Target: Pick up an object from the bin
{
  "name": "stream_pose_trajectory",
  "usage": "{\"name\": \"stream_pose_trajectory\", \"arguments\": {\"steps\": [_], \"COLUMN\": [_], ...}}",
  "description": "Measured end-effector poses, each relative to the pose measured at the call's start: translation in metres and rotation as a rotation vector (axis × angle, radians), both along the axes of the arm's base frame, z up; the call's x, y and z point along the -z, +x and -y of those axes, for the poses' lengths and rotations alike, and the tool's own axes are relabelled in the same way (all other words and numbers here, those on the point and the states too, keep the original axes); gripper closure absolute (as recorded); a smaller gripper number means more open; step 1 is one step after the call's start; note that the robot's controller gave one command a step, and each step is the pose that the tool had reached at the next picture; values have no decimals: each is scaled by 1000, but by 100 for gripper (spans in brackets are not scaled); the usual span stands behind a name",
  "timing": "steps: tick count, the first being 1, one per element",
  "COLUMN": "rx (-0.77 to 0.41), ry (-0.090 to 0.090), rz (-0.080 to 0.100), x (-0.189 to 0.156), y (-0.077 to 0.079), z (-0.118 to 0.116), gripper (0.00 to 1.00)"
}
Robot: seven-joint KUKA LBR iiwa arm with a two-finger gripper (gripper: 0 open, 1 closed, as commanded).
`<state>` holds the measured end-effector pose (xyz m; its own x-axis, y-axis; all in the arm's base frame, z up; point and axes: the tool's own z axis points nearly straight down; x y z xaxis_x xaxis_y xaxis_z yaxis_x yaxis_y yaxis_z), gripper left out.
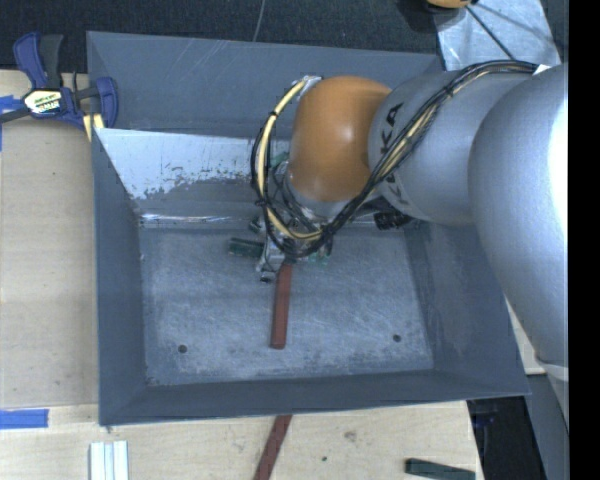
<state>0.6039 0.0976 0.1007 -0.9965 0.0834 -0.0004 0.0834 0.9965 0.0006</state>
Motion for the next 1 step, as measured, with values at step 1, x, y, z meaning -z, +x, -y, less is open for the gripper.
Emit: {"name": "stream_pose_trajectory", "arguments": {"steps": [1], "rx": [63], "ry": [0], "rz": [4], "x": [-151], "y": [-20], "z": [-17], "gripper": [100]}}
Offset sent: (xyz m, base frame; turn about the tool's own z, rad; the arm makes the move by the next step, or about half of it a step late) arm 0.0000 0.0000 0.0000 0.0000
